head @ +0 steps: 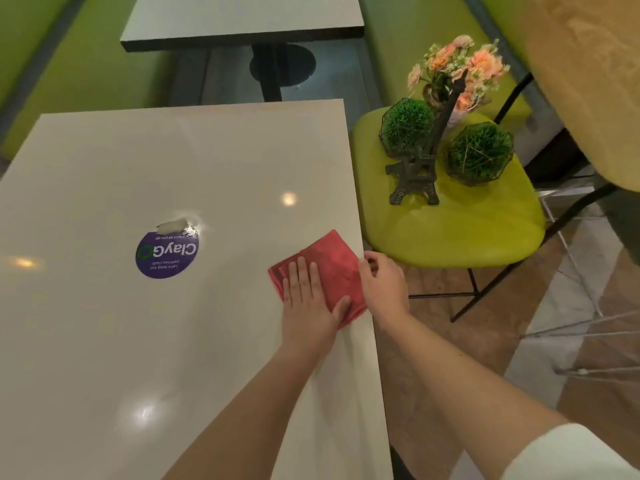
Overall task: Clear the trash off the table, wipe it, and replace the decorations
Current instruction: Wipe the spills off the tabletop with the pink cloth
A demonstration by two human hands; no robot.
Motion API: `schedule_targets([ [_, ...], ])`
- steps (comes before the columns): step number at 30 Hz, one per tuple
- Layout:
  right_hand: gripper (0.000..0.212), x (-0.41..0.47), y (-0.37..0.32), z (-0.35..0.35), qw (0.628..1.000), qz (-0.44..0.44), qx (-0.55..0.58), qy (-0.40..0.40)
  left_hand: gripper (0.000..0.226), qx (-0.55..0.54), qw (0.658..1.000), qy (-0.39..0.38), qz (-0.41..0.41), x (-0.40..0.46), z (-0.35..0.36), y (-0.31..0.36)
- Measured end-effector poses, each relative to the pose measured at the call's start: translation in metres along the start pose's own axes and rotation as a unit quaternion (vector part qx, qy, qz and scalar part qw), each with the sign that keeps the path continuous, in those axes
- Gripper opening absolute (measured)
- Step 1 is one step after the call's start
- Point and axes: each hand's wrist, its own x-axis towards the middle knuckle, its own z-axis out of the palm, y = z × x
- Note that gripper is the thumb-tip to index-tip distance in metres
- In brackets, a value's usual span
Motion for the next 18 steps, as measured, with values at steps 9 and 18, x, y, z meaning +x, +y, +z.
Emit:
schedule_targets([
  [9, 0.042, -0.008, 0.003, 0.002, 0.984, -0.081, -0.16, 0.004, 0.086, 0.012, 0.999, -0.02, 0.026, 0.028, -0.019, -0.016],
  [18, 0.036, -0.046, -0.03, 0.046, 0.945, -0.27, -0.183, 0.005, 0.1, 0.019, 1.0, -0.006, 0.012, -0.018, -0.024, -0.103],
])
